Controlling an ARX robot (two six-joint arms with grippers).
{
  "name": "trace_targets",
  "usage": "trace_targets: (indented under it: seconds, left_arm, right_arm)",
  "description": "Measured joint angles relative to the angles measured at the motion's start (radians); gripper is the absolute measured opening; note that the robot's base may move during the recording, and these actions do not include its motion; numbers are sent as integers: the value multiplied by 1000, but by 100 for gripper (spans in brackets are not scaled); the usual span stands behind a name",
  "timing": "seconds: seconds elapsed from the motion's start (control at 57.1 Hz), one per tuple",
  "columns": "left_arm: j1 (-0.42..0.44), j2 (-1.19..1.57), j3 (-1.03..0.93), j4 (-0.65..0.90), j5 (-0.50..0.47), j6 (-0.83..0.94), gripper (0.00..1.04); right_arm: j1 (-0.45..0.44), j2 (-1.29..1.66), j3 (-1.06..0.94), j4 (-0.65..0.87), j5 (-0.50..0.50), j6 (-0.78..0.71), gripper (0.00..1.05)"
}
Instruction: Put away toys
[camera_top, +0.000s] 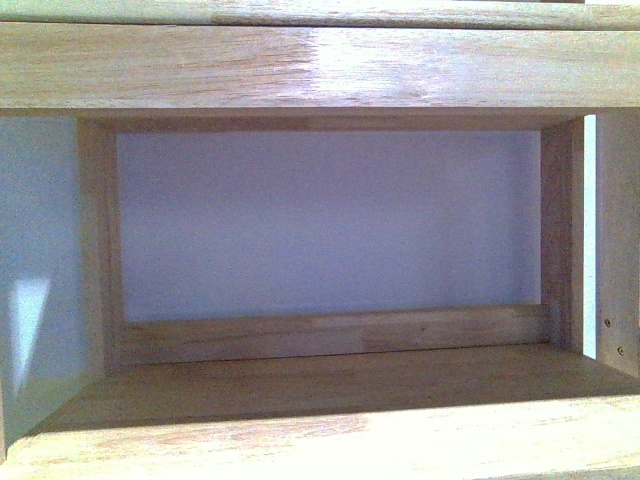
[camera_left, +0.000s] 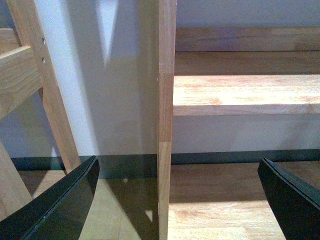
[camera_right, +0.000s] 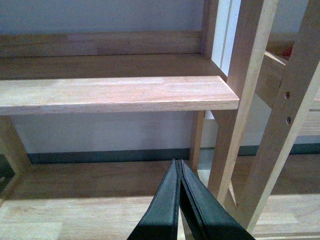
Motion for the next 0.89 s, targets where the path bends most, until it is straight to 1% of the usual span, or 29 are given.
trace_targets:
  seconds: [0.385,0.595,0.893]
  left_arm:
    - [0,0,0,0,0,0,99]
    - [0,0,0,0,0,0,99]
    - [0,0,0,0,0,0,99]
  right_arm:
    - [0,-53,-57,8,0,0,4]
    - [0,-58,-57,9,1,0,4]
    - [0,-59,-57,9,1,-1,48]
